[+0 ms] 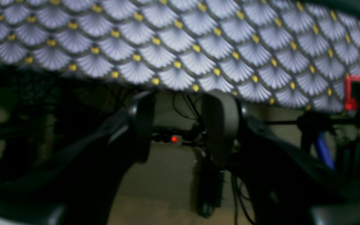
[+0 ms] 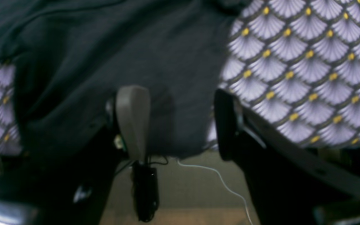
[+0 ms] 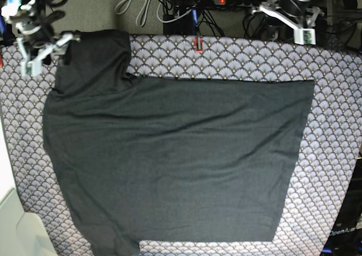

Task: Fold the T-shirt properly
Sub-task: 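Move both grippers down to the shirt's shoulder corners, then grasp the shoulder corners with both grippers and lift, then fold the shoulder edge over toward the hem with both grippers, then lower the folded edge and open both grippers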

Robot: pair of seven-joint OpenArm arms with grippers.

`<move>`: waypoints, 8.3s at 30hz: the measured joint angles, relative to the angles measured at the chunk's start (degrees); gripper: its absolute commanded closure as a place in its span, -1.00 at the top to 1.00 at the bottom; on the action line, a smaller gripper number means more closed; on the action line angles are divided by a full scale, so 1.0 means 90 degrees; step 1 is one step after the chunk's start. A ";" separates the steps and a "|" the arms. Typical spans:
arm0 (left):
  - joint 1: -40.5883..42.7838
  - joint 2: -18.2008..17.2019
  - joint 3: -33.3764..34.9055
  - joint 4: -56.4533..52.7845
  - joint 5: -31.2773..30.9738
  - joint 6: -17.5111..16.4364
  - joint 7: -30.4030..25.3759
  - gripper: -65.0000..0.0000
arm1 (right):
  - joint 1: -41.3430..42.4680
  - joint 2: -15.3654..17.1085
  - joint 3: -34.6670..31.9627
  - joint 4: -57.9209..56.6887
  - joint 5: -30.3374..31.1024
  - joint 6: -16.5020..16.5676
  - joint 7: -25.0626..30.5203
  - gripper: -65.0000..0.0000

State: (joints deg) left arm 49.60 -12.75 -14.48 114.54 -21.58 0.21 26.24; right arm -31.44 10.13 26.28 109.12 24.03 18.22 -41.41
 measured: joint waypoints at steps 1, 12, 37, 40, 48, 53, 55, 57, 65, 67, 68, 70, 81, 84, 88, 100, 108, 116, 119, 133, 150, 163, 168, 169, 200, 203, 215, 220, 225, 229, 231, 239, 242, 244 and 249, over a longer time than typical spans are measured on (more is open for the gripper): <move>0.0010 -0.0053 -0.0117 0.0000 -0.0143 -0.0029 0.0024 -0.12 | 0.0117 0.0005 0.0109 -0.0102 -0.0051 0.0005 -0.0066 0.06; 0.0005 -0.0129 -0.1479 0.0000 -0.0848 0.0000 0.0017 -0.12 | 0.0508 0.0012 0.0447 -0.1251 -0.0063 0.0665 -0.0299 0.06; -0.0823 -0.0080 -0.2101 -0.0012 -0.0850 -0.0024 0.1268 -0.12 | 0.0206 -0.0163 -0.0573 -0.1299 0.0053 0.1161 0.0318 -0.51; -0.0891 -0.0092 -0.2263 -0.0015 -0.0848 0.0010 0.1263 -0.12 | 0.0209 -0.0160 -0.0585 -0.1309 0.0080 0.1188 0.0272 -0.66; -0.1491 -0.0087 -0.2482 -0.0032 -0.0775 -0.0177 0.1311 -0.12 | 0.0209 -0.0175 -0.0583 -0.1328 0.0104 0.1239 0.0228 -1.00; -0.2052 -0.0100 -0.2499 -0.0155 -0.0838 -0.0884 0.1239 -0.12 | 0.0211 -0.0172 -0.0583 -0.1328 0.0104 0.1243 0.0223 -1.00; -0.2208 -0.0095 -0.2501 -0.0444 -0.0770 -0.0862 0.1260 -0.11 | 0.0228 -0.0170 -0.0578 -0.1328 0.0104 0.1265 0.0180 -1.00; -0.2395 -0.0080 -0.2509 -0.0855 -0.0741 -0.0860 0.1338 -0.11 | 0.0231 -0.0158 -0.0578 -0.1328 0.0102 0.1285 0.0175 -1.00; -0.3208 -0.0168 -0.2506 -0.2312 -0.0775 -0.0857 0.1297 0.06 | 0.0240 -0.0155 -0.0578 -0.1333 0.0102 0.1285 0.0172 -1.00; -0.3429 -0.0180 -0.2499 -0.2620 -0.0755 -0.0848 0.1292 0.14 | 0.0243 -0.0160 -0.0578 -0.1333 0.0100 0.1285 0.0172 -1.00; -0.3514 -0.0194 -0.2470 -0.2735 -0.0760 -0.0843 0.1294 0.15 | 0.0243 -0.0160 -0.0578 -0.1333 0.0100 0.1282 0.0175 -1.00; -0.3626 -0.0245 -0.2402 -0.2878 -0.0780 -0.0867 0.1292 0.16 | 0.0240 -0.0158 -0.0578 -0.1333 0.0102 0.1285 0.0172 -1.00; -0.4056 -0.0289 -0.1705 -0.3393 -0.0777 -0.0862 0.1243 0.16 | 0.0240 -0.0160 -0.0583 -0.1333 0.0102 0.1282 0.0175 -1.00; -0.4029 -0.0277 -0.1634 -0.3536 -0.0746 -0.0845 0.1205 0.16 | 0.0240 -0.0160 -0.0583 -0.1333 0.0102 0.1285 0.0175 -1.00; -0.4039 -0.0270 -0.1598 -0.3538 -0.0775 -0.0843 0.1185 0.16 | 0.0240 -0.0160 -0.0583 -0.1333 0.0102 0.1282 0.0172 -1.00; -0.3946 -0.0204 -0.1171 -0.3502 -0.0750 -0.0860 0.0920 0.13 | 0.0243 -0.0158 -0.0590 -0.1333 0.0102 0.1282 0.0172 -1.00; -0.3946 -0.0199 -0.1069 -0.3490 -0.0775 -0.0860 0.0969 -0.58 | 0.0243 -0.0155 -0.0590 -0.1333 0.0102 0.1285 0.0175 -1.00; -0.3944 -0.0187 -0.1069 -0.3492 -0.0782 -0.0860 0.1013 -0.98 | 0.0240 -0.0155 -0.0590 -0.1319 0.0100 0.1282 0.0170 -1.00; -0.3886 -0.0189 -0.1081 -0.3439 -0.0782 -0.0862 0.1037 -0.98 | 0.0243 -0.0155 -0.0590 -0.1302 0.0100 0.1285 0.0134 -1.00; -0.3113 -0.0219 -0.1120 -0.2618 -0.0801 -0.0867 0.1256 -0.98 | -0.0019 -0.0080 -0.0651 -0.0869 0.0005 0.1333 -0.0177 -1.00; -0.1800 -0.0291 -0.1965 -0.1358 -0.0799 -0.0908 0.1253 -0.98 | -0.0731 0.0000 0.0459 0.0100 -0.0041 0.2378 -0.0226 -1.00; -0.1564 -0.0277 -0.1999 -0.1149 -0.0821 -0.0903 0.1256 -0.98 | -0.0954 -0.0284 0.1282 0.0163 -0.0019 0.2380 -0.0233 -1.00; -0.1761 -0.0291 -0.2001 -0.1166 -0.0784 -0.0857 0.1309 -0.98 | -0.0913 -0.0284 0.1280 0.0163 -0.0019 0.2380 -0.0228 -1.00; -0.1897 -0.0294 -0.2001 -0.1202 -0.0780 -0.0857 0.1321 -0.98 | -0.0840 -0.0284 0.1268 0.0163 -0.0029 0.2380 -0.0257 -1.00; -0.5557 -0.0080 -0.1190 -0.2926 0.1258 -0.0874 0.2373 -0.98 | 0.3155 0.0277 0.0257 -0.1596 -0.1758 0.2443 -0.0828 -1.00; -0.5816 -0.0083 -0.1127 -0.3172 0.1328 -0.0860 0.2346 -0.98 | 0.3466 0.0379 0.0075 -0.1843 -0.1727 0.2446 -0.0809 -1.00; -0.6567 -0.0117 -0.0884 -0.3436 0.1326 -0.0833 0.2351 -0.98 | 0.4736 0.0563 -0.0274 -0.2866 -0.2365 0.2448 -0.0777 -1.00; -0.6853 -0.0119 -0.0879 -0.3626 0.1324 -0.0833 0.2390 -0.98 | 0.5195 0.0566 -0.0274 -0.3468 -0.2402 0.2446 -0.0772 -1.00; -0.6936 -0.0117 -0.0879 -0.4017 0.1328 -0.0835 0.2344 -0.98 | 0.5338 0.0568 -0.0311 -0.3684 -0.2412 0.2446 -0.0634 -1.00; -0.6924 -0.0114 -0.0879 -0.4175 0.1331 -0.0835 0.2348 -0.95 | 0.5333 0.0590 -0.0787 -0.3684 -0.2436 0.2446 -0.0636 -1.00; -0.6931 -0.0114 -0.0879 -0.4175 0.1326 -0.0835 0.2348 -0.83 | 0.5336 0.0580 -0.0959 -0.3684 -0.2407 0.2446 -0.0631 -0.96; -0.6924 -0.0134 -0.0879 -0.4131 0.1328 -0.0884 0.2599 0.27 | 0.5214 0.0571 -0.1256 -0.3684 -0.2640 0.2446 -0.0617 -0.17; -0.6914 -0.0134 -0.0928 -0.4131 0.1331 -0.0879 0.2589 0.33 | 0.5178 0.0602 -0.1219 -0.3653 -0.2650 0.2446 -0.0634 -0.11; -0.6868 -0.0134 -0.0933 -0.4119 0.1348 -0.0862 0.2579 0.33 | 0.5102 0.0624 -0.1030 -0.3473 -0.2608 0.2446 -0.0580 -0.11; -0.6416 -0.0151 -0.0925 -0.4044 0.1302 -0.0869 0.2579 0.33 | 0.4595 0.0692 -0.0561 -0.2907 -0.2688 0.2426 -0.0617 -0.11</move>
State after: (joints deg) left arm -8.14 -14.11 -22.81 78.15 -9.87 -7.62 49.45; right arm 9.91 16.36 21.23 82.96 -0.16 40.05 -46.96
